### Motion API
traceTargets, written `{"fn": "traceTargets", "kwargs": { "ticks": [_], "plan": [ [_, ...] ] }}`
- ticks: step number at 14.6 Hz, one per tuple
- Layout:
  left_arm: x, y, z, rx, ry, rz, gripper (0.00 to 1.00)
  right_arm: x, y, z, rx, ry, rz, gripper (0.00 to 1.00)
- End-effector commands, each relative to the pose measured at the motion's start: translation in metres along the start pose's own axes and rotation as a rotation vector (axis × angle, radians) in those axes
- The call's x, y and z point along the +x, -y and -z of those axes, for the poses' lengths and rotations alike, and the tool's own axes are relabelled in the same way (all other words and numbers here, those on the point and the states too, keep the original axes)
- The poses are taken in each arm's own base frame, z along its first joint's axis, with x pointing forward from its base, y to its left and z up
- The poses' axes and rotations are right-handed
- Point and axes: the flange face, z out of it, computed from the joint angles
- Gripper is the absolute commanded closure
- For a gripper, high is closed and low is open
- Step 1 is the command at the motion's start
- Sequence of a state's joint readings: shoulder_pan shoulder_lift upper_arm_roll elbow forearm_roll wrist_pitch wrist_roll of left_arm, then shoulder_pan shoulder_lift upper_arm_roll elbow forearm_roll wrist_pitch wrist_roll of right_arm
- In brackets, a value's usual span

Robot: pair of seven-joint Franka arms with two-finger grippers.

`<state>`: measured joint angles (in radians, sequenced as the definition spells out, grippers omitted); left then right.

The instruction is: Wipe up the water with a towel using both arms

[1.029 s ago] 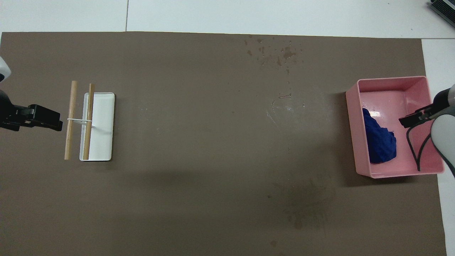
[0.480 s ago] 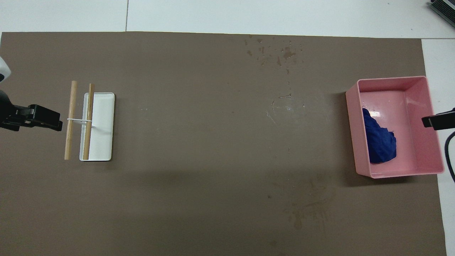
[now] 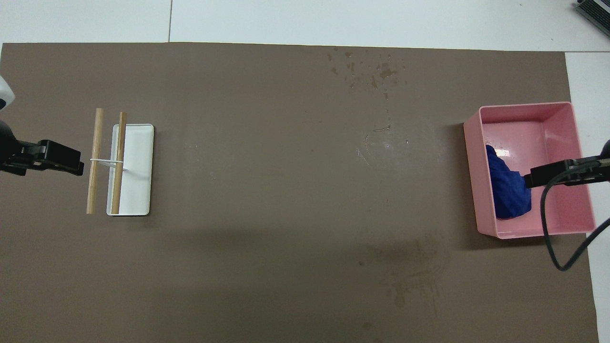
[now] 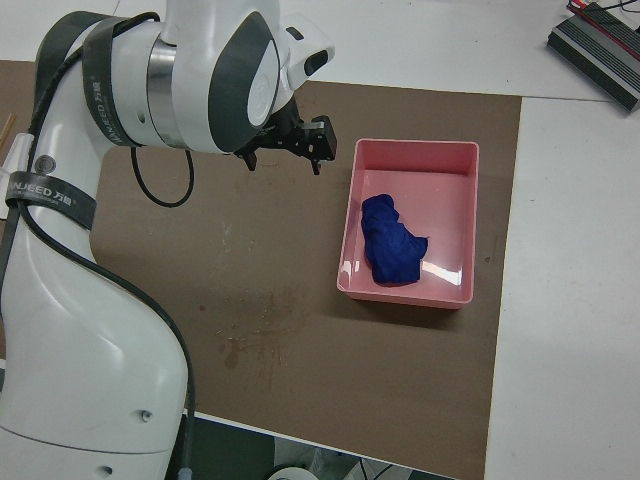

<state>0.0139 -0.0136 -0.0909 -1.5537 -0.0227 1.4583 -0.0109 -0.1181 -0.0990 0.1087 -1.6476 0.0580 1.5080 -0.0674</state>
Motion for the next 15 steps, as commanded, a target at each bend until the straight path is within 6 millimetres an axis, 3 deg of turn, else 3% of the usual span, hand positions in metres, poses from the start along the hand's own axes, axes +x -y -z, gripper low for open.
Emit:
{"fn": "traceTargets", "kwargs": {
  "ticks": [1,5,8,11,15],
  "plan": [
    [-0.004,0.001,0.0,-0.01,0.004,-0.007,0.0,-0.008,-0.001,0.0,0.009,-0.04,-0.016,0.0],
    [-0.004,0.001,0.0,-0.01,0.004,-0.006,0.0,-0.001,0.003,-0.001,-0.007,-0.029,0.006,0.0],
    [-0.004,0.001,0.0,-0.01,0.004,-0.006,0.0,0.026,0.01,0.008,-0.065,-0.017,0.035,0.0],
    [-0.004,0.001,0.0,-0.01,0.004,-0.006,0.0,0.026,0.0,0.001,-0.05,0.006,0.017,0.0],
    [-0.004,0.001,0.0,-0.01,0.004,-0.006,0.0,0.026,0.002,0.001,-0.049,-0.002,0.016,0.0]
  ]
}}
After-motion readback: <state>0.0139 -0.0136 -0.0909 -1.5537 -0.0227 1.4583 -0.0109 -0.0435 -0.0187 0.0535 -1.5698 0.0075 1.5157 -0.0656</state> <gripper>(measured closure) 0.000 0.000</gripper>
